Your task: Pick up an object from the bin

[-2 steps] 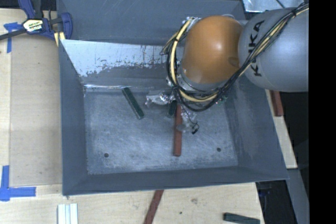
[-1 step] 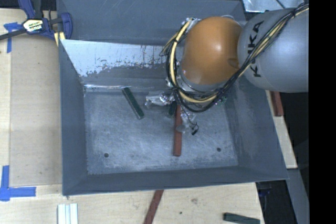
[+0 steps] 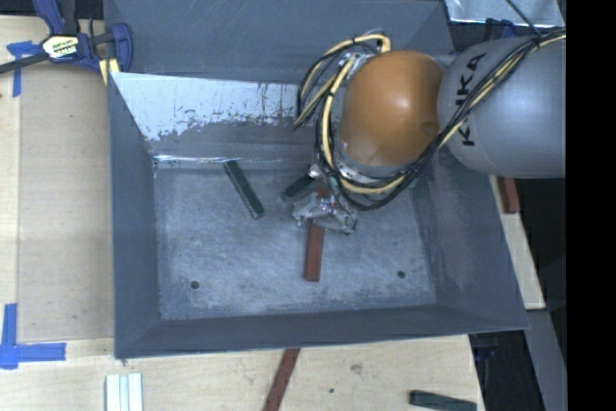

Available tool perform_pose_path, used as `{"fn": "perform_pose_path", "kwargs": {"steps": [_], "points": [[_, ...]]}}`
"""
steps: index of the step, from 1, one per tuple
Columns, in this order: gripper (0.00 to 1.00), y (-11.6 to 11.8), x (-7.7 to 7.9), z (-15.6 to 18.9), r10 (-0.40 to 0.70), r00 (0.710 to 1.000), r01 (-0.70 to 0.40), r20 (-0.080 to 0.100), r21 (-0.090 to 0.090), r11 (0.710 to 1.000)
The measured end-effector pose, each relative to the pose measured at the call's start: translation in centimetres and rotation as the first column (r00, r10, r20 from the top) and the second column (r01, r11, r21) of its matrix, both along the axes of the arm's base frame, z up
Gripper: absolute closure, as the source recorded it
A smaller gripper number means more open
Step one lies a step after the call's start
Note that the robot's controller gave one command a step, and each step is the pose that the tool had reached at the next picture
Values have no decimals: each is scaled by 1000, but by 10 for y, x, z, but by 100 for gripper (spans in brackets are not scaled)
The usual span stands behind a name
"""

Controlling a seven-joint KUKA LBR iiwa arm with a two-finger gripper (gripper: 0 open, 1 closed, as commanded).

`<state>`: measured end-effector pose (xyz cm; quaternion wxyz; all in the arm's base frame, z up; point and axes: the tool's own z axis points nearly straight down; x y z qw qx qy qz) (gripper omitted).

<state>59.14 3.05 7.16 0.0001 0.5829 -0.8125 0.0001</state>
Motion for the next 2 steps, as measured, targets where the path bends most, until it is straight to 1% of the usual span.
{"fn": "perform_pose_path", "kwargs": {"steps": [1,2], "points": [[0,1,0,-1,-1,1000,1,0,2,1000],[100,1,0,0,-1,1000,1,0,2,1000]]}}
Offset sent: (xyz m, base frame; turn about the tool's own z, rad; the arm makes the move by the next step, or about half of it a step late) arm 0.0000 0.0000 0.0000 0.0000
